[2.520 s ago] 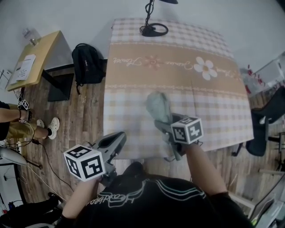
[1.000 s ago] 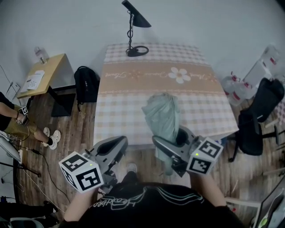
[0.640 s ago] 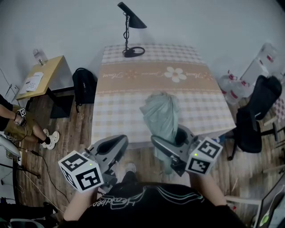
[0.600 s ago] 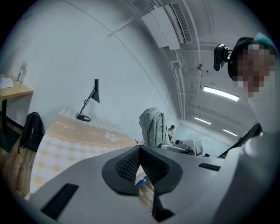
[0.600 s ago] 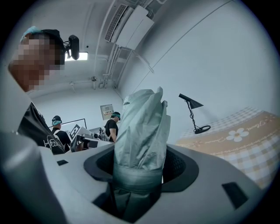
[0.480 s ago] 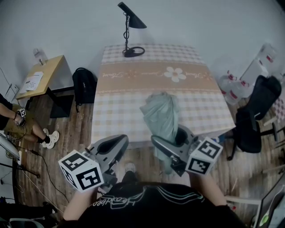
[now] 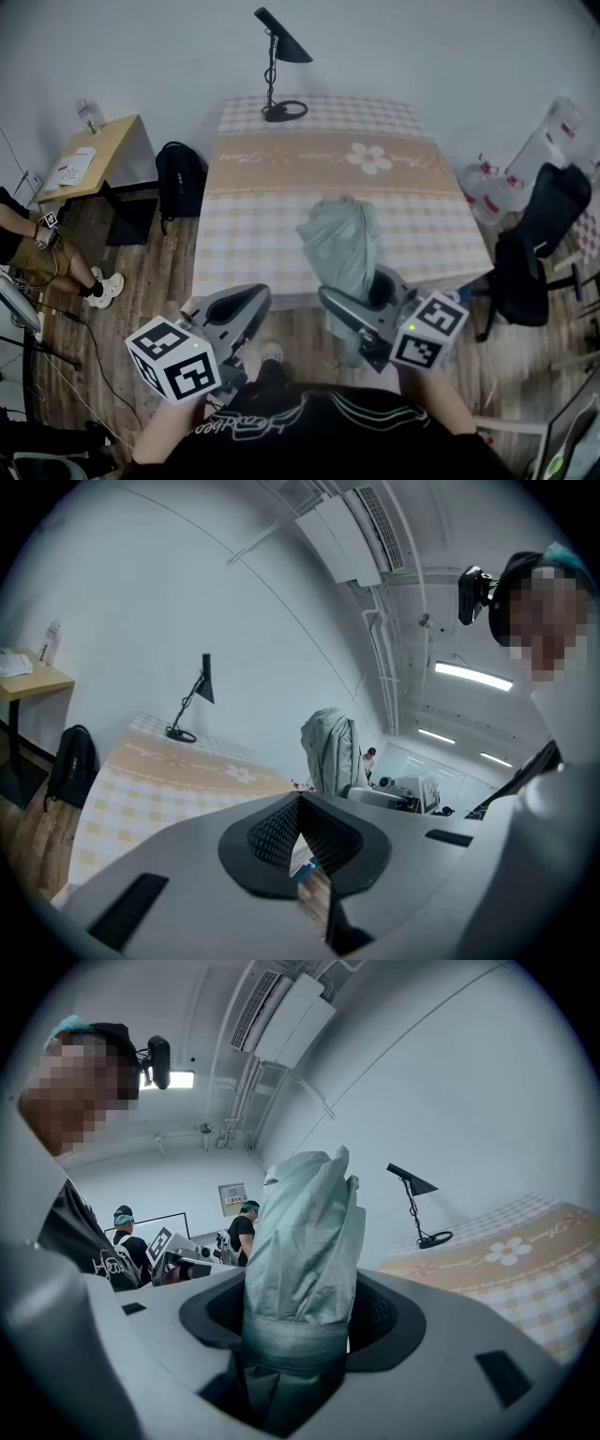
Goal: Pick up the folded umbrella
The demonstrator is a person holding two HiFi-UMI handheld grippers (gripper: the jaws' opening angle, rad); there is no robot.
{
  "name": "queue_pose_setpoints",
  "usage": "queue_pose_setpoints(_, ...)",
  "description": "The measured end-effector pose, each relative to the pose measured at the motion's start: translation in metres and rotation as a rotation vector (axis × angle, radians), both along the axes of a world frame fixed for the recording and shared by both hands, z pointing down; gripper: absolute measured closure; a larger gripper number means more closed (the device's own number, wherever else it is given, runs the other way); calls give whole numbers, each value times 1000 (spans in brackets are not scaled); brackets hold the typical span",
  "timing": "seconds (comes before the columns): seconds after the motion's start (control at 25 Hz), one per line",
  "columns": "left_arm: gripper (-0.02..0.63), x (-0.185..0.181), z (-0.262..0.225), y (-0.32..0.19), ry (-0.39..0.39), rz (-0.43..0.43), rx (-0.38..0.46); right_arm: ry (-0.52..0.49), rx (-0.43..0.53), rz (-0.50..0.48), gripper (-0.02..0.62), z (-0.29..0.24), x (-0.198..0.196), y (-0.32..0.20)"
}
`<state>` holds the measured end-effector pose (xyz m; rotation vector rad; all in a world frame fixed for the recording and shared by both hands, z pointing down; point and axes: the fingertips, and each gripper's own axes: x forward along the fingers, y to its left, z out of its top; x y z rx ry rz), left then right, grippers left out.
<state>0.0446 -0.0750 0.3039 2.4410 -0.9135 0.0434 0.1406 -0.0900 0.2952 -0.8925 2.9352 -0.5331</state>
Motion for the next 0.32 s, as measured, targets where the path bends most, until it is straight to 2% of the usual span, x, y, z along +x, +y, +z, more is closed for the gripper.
queue_pose_setpoints(0.32, 609, 7, -3, 15, 5, -1, 10, 2, 10, 13, 310, -3, 10, 13)
